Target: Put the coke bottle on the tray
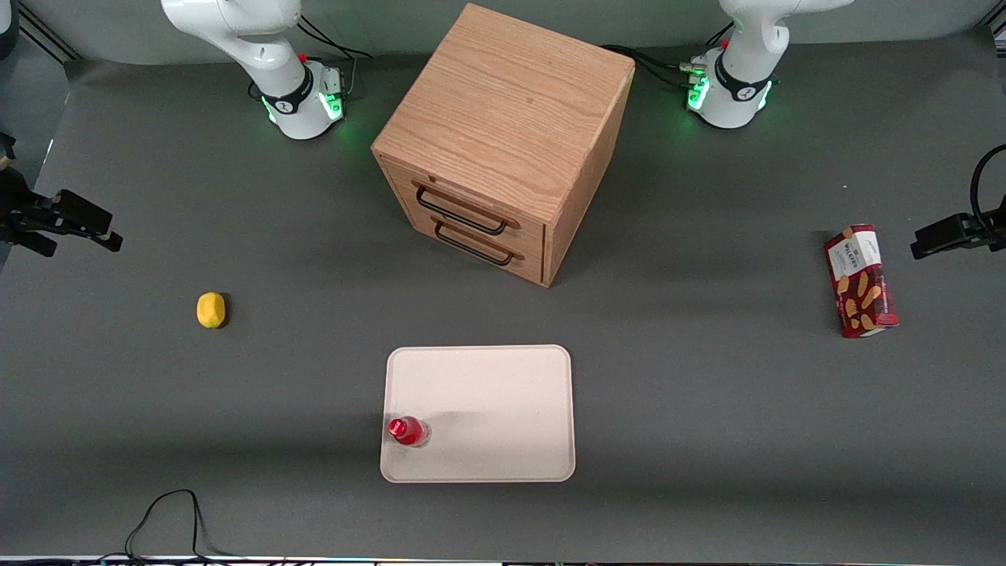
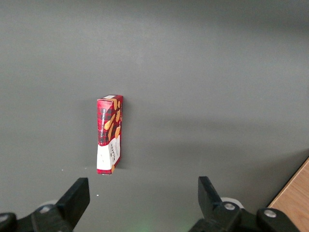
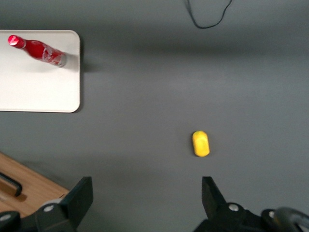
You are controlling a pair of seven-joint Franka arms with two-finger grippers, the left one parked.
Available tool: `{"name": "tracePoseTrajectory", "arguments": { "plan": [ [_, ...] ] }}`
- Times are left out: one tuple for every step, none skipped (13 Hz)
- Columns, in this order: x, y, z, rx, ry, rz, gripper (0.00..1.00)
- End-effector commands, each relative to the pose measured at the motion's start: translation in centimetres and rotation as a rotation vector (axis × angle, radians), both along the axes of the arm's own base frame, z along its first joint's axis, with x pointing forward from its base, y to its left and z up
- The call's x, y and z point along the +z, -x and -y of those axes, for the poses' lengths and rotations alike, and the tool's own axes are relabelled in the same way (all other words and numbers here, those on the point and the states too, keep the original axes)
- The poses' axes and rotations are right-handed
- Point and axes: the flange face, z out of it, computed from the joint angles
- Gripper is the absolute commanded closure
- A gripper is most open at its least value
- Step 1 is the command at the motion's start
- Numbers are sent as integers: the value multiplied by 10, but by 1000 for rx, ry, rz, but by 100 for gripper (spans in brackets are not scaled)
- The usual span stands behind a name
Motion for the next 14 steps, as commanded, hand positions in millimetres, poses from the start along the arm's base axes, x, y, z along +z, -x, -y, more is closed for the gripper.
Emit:
{"name": "tracePoseTrajectory", "arguments": {
  "plan": [
    [7,-5,-3,14,37,3,0],
    [1,2,-4,16,36,-23,0],
    [-3,5,-9,26,42,-34,0],
    [-3,6,-3,16,48,-36,0],
    [-1,7,1,13,48,-39,0],
    [-1,9,7,8,43,-53,0],
    [-1,9,11,2,41,-56,0],
    [0,9,10,4,40,-56,0],
    [0,9,10,7,40,-54,0],
    [-1,9,6,13,40,-59,0],
    [-2,9,5,13,40,-60,0],
    [-3,9,4,16,40,-62,0],
    [-2,9,4,16,40,-60,0],
    [-3,9,5,14,40,-62,0]
  ]
}}
